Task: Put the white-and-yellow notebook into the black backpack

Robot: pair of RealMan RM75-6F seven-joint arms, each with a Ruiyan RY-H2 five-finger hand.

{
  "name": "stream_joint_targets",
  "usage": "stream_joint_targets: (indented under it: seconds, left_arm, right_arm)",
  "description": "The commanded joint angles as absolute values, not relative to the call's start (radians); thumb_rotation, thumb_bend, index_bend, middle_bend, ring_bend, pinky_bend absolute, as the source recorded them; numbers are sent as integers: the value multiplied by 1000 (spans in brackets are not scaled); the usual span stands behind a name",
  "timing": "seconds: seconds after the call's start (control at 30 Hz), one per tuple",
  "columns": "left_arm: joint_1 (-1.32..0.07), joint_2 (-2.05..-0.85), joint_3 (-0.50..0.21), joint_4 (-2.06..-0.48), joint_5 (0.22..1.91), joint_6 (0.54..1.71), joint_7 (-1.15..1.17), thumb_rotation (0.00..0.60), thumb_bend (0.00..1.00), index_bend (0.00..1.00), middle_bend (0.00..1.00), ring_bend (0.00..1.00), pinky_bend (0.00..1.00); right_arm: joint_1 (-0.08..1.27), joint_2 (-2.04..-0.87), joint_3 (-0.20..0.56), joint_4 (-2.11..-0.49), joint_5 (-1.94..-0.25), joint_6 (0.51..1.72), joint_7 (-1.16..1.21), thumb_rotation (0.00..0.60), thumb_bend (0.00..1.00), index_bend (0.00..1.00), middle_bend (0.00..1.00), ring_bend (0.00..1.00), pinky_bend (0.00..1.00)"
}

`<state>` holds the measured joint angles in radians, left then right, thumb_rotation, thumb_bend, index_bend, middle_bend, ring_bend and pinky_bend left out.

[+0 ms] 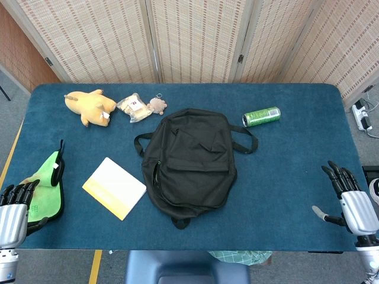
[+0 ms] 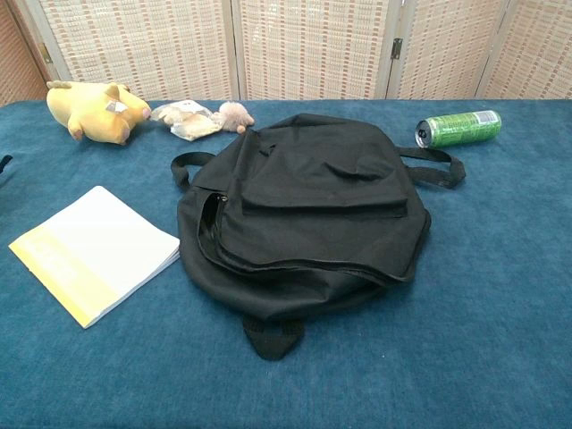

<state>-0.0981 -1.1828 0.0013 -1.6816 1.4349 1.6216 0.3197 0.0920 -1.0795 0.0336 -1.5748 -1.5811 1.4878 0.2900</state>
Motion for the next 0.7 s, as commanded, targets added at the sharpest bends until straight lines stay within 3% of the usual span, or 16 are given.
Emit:
stream_joint_targets:
  seconds: [0.03, 0.33, 0.7]
  left_arm:
    - [-99, -1180, -3, -1690, 1433, 1610, 327, 600, 147, 170, 224, 198, 158]
    - [-106, -1182, -13, -1662, 1466, 1582, 274, 600, 147, 185, 227, 199, 158]
    - [-219, -1283, -12, -1446, 1582, 1440, 167, 600, 131, 179, 233, 212, 186]
  right_arm:
    - [99, -1083, 37, -1578, -1580, 1481, 286, 600, 240, 0, 24, 0, 0]
    - [99, -1080, 37, -1572, -1591, 1492, 301, 600, 238, 0, 24, 0, 0]
    - [92, -1067, 19, -1565, -1621, 1510, 352, 600, 234, 0, 24, 0, 0]
